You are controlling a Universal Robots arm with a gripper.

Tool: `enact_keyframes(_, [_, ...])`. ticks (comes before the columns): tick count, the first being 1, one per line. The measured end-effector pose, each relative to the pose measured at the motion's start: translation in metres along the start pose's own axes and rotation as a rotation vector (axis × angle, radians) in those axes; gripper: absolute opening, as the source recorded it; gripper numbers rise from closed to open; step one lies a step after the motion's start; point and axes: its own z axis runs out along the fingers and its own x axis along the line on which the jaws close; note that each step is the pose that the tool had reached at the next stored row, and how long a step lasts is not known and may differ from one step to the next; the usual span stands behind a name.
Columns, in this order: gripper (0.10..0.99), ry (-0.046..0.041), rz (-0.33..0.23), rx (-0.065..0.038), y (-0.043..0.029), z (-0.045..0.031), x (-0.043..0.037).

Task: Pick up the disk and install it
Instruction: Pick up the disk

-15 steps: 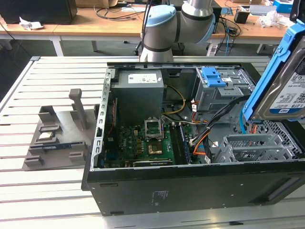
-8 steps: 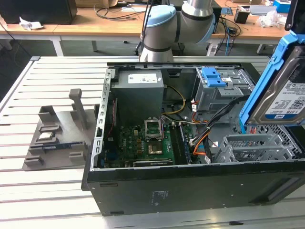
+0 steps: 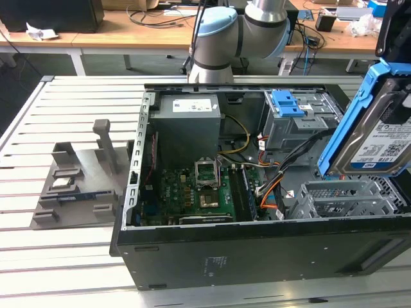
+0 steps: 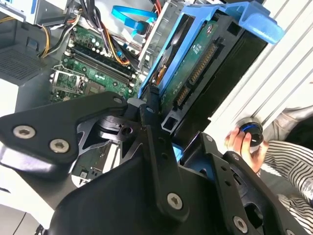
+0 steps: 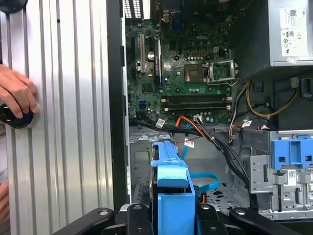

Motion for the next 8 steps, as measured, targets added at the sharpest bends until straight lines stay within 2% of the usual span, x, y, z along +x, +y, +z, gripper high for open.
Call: enact_keyframes(8, [0.365,0.0025,-0.005,0.000,-0.0003,0.0197,-0.0043])
